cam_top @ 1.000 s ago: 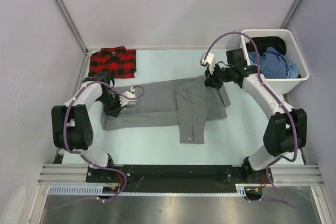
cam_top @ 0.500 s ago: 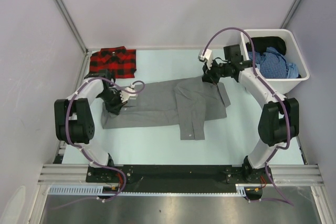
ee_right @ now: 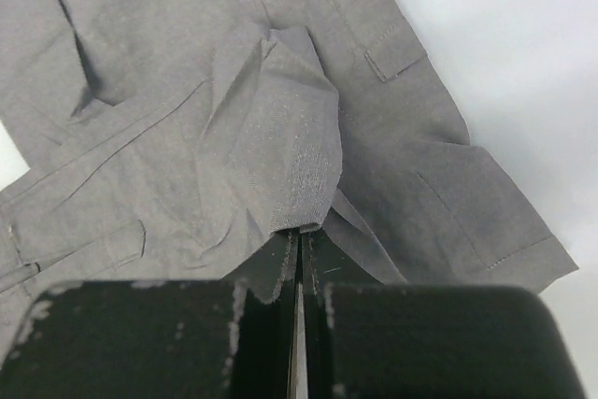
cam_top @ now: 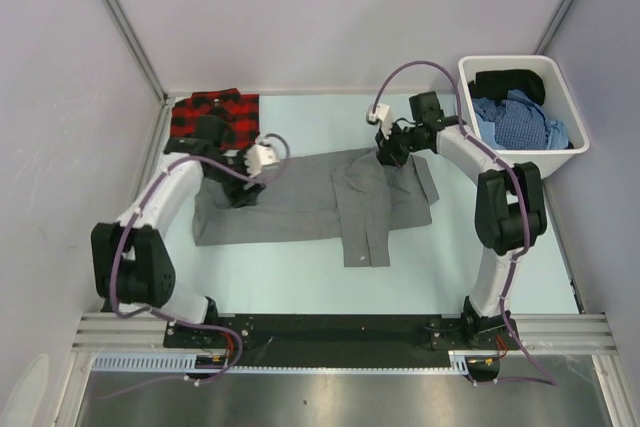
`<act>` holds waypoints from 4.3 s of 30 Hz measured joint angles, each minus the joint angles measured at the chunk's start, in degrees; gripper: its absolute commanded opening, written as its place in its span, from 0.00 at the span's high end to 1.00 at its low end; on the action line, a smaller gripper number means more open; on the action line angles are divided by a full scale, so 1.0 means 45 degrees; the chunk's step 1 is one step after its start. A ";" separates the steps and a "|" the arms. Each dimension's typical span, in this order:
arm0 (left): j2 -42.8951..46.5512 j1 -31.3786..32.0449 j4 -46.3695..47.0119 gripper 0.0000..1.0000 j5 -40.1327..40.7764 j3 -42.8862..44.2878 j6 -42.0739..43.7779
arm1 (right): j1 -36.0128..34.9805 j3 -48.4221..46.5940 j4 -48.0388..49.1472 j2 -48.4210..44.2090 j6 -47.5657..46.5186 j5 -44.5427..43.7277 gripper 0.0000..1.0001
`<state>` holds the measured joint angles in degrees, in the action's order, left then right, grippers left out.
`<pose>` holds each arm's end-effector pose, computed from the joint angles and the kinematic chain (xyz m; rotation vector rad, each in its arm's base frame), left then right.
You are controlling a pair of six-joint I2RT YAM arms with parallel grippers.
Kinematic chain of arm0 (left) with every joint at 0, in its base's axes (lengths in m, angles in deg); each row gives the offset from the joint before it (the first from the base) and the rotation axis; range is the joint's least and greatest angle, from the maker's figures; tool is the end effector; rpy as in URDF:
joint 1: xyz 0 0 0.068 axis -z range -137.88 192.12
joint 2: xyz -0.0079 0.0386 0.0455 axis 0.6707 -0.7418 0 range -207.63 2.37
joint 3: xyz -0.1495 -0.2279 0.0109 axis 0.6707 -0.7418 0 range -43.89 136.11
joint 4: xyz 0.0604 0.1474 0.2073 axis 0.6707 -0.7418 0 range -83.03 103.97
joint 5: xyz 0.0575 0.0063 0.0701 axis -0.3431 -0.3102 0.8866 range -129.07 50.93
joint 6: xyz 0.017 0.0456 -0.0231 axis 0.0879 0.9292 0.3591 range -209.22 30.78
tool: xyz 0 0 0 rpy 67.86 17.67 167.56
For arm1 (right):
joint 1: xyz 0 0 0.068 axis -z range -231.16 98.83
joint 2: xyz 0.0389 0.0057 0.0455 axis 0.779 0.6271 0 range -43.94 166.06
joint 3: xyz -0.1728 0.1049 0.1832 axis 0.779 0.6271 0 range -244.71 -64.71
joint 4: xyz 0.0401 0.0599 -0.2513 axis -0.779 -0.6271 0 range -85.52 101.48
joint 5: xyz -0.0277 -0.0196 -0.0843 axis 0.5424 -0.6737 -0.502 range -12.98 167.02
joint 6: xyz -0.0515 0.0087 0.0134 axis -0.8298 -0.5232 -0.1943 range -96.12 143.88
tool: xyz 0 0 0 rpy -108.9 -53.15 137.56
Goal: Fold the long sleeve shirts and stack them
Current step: Fold the shirt
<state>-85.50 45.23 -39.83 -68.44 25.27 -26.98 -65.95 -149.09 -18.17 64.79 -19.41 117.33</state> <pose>0.2917 -0.0332 0.2554 1.4926 2.1328 -0.3954 0.3925 0.1274 0.2353 -1.3560 1.8774 0.6340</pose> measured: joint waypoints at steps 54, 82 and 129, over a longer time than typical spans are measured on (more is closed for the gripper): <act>-0.4877 0.9962 -0.1773 1.00 0.0068 0.6795 0.1083 | 0.1253 -0.2395 -0.3313 -0.0185 0.3206 -0.2123 0.00; -0.1292 0.2069 -0.2783 0.75 0.4177 0.0389 1.0996 | 0.1467 0.1375 -0.3016 -0.1035 0.3638 -0.1851 0.61; -0.9389 0.3818 0.0325 0.40 -0.2545 0.8772 -0.5872 | -0.0967 0.6018 -0.0534 -0.3881 -0.1603 -0.3657 0.53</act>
<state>-127.75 62.41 -38.36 -79.89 64.75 -53.41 -70.30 -122.01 -20.57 47.32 -26.62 100.88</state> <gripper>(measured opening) 0.598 0.513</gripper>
